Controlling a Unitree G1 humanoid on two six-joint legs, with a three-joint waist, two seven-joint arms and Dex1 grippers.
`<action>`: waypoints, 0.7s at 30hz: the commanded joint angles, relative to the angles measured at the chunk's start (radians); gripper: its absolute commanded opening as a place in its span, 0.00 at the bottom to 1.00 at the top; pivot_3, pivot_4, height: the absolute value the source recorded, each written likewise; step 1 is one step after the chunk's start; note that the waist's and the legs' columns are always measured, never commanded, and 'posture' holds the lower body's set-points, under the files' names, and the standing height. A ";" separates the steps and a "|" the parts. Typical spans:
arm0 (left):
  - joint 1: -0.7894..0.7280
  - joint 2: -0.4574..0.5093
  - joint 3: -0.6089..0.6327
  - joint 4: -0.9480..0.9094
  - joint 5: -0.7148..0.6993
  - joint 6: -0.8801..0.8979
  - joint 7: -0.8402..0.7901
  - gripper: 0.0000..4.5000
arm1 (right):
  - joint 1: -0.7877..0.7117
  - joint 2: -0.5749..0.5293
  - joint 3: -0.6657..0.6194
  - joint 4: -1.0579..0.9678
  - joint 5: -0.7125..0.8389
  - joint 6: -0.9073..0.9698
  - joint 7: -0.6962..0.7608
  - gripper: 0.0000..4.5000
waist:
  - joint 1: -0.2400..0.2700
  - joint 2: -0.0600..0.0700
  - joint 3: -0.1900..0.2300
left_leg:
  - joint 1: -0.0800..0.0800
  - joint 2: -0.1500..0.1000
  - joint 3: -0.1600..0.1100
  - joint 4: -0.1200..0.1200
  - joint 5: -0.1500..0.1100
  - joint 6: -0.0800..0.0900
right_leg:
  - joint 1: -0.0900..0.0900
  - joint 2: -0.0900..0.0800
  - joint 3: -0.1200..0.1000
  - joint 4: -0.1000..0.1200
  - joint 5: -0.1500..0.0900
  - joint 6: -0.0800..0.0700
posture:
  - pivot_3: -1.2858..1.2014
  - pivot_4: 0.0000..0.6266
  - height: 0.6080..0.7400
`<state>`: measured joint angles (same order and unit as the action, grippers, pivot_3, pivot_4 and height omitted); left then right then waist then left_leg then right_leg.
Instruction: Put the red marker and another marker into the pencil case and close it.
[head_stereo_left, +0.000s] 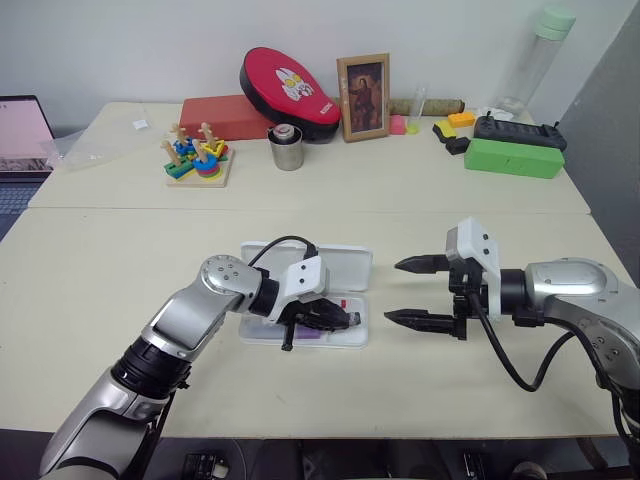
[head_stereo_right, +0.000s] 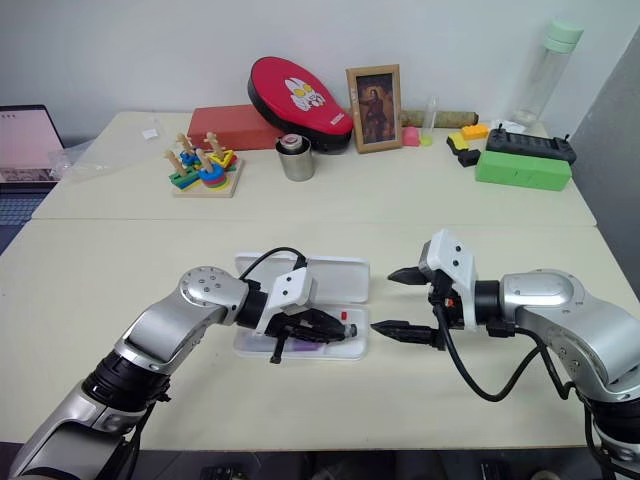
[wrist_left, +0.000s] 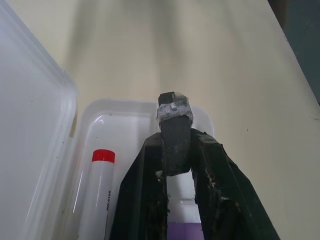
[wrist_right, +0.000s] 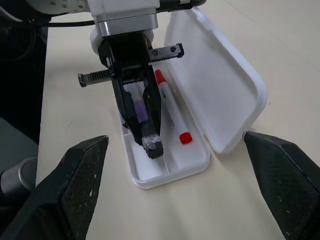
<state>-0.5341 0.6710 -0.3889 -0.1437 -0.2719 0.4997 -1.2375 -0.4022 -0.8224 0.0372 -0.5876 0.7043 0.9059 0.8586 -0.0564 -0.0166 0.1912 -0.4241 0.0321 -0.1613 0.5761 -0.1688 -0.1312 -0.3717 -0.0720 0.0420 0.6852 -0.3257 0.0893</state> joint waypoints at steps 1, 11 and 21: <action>-0.008 0.004 -0.015 -0.019 0.012 0.000 -0.022 0.09 | 0.003 -0.009 -0.011 -0.025 0.002 -0.020 0.006 1.00 | 0.000 0.000 0.000 | 0.000 0.000 0.000 0.000 0.000 0.000 | 0.000 0.000 0.000 0.000 0.000 0.000 | 0.52 0.24 1.00; -0.001 0.012 -0.017 -0.032 0.015 0.020 -0.047 0.38 | 0.002 0.000 -0.005 -0.025 -0.004 -0.024 0.000 1.00 | 0.000 0.000 0.000 | 0.000 0.000 0.000 0.000 0.000 0.000 | 0.000 0.000 0.000 0.000 0.000 0.000 | 0.52 0.24 1.00; -0.015 -0.015 0.002 -0.031 0.004 0.031 -0.029 0.82 | -0.005 0.008 -0.002 -0.015 -0.013 -0.030 0.001 1.00 | 0.000 0.000 0.000 | 0.000 0.000 0.000 0.000 0.000 0.000 | 0.000 0.000 0.000 0.000 0.000 0.000 | 0.52 0.24 1.00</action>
<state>-0.5346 0.6659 -0.4092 -0.1478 -0.2515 0.5226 -1.2752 -0.4013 -0.8147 0.0426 -0.5871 0.6891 0.8995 0.8560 -0.0564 -0.0166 0.1912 -0.4240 0.0321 -0.1614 0.5765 -0.1687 -0.1312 -0.3713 -0.0720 0.0419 0.6852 -0.3257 0.0893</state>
